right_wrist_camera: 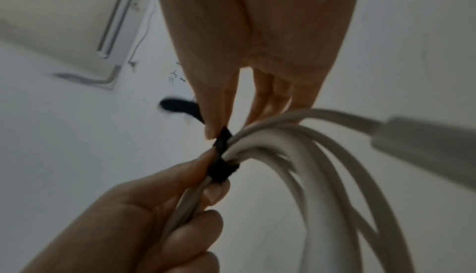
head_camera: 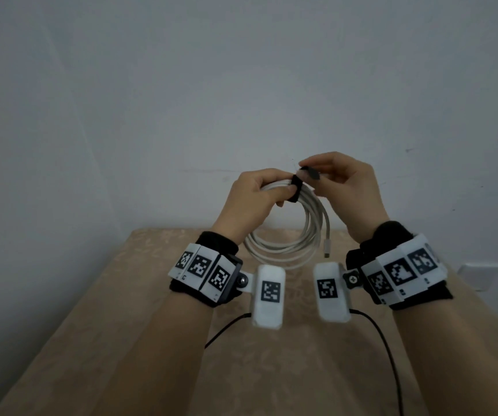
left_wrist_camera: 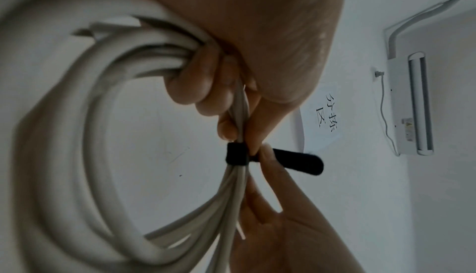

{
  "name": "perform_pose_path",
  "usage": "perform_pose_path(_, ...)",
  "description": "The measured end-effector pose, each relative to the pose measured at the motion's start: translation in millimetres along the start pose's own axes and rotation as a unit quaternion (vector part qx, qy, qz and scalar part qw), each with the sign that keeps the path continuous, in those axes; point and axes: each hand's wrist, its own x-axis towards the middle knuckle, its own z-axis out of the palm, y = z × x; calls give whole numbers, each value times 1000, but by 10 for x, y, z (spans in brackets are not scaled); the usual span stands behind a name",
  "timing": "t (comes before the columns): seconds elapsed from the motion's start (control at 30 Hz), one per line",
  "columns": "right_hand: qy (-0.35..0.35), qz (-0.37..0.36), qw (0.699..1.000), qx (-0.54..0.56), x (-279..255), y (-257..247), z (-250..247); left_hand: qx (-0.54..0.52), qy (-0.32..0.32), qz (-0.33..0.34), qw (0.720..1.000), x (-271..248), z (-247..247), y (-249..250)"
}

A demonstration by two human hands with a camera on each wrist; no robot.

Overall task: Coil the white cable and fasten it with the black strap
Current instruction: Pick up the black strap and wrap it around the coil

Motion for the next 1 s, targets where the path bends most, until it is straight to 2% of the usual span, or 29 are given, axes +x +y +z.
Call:
perform_pose_path(0.1, 32, -31, 999, -20, 12, -21, -8, -3, 5, -26, 1000, 3, 6, -4)
perform_pose_path(0.3, 64, -47, 997, 7, -23, -27, 53, -5, -12, -71, 997, 12, -9, 9)
perform_pose_path(0.4, 60, -79, 995, -31, -49, -28, 86, 5, -10, -92, 996, 24, -15, -18)
perform_pose_path(0.57, 28, -151, 982, -109, -78, 8, 157, -42, 13, -134, 990, 29, -39, -61)
perform_pose_path(0.67, 6, -166, 979, -116, -83, 51, 179, -55, 31, -149, 987, 32, -40, -70)
perform_pose_path(0.87, -30, -249, 957, -148, -90, 95, 171, -102, 46, -167, 980, 37, -84, -56)
perform_pose_path(1.0, -26, -301, 935, -185, -80, 103, 198, -134, 33, -178, 974, 34, -94, -35)
